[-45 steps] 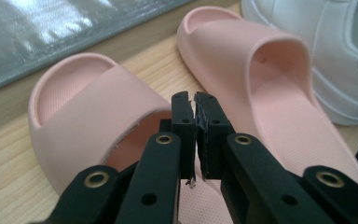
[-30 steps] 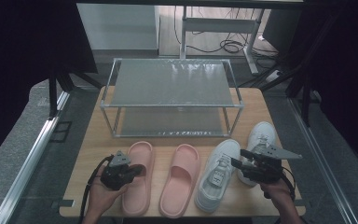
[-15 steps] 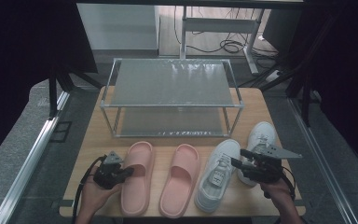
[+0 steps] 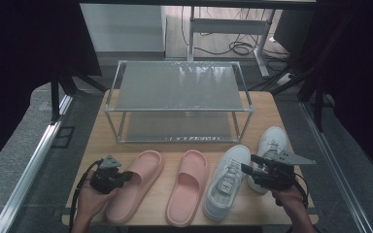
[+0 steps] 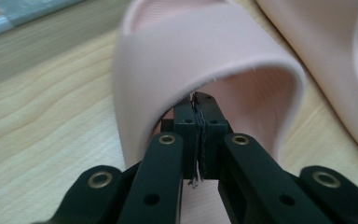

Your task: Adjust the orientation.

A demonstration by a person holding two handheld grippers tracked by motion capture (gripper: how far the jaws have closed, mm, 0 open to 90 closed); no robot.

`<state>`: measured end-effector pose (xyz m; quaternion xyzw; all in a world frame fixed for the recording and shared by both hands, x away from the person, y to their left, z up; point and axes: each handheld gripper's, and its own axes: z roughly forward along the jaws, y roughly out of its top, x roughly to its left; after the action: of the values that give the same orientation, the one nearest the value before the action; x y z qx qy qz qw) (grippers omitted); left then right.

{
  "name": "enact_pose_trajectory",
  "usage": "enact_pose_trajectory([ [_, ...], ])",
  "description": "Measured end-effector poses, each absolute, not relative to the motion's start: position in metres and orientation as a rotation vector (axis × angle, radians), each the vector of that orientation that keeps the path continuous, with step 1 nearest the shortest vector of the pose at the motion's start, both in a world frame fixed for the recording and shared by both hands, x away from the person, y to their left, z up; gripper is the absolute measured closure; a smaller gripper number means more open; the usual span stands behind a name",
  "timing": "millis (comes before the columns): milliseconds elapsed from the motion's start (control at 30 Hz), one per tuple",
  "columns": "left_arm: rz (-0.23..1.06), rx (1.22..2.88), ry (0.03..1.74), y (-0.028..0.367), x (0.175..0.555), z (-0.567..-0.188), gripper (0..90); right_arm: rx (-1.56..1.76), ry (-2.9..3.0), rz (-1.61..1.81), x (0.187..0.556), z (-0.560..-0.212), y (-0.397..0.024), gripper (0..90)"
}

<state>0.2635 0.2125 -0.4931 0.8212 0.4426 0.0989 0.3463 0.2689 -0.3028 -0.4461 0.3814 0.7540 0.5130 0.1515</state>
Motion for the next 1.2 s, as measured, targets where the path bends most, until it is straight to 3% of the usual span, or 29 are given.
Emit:
enact_pose_trajectory([
  [567, 0.259, 2.085, 1.131, 0.223, 0.260, -0.483, 84.4, 1.100, 2.167, 1.462, 0.269, -0.448, -0.302, 41.4],
  [1200, 0.241, 2.073, 1.066, 0.221, 0.242, -0.467, 64.1, 1.094, 2.162, 1.467, 0.269, -0.446, -0.302, 41.3],
])
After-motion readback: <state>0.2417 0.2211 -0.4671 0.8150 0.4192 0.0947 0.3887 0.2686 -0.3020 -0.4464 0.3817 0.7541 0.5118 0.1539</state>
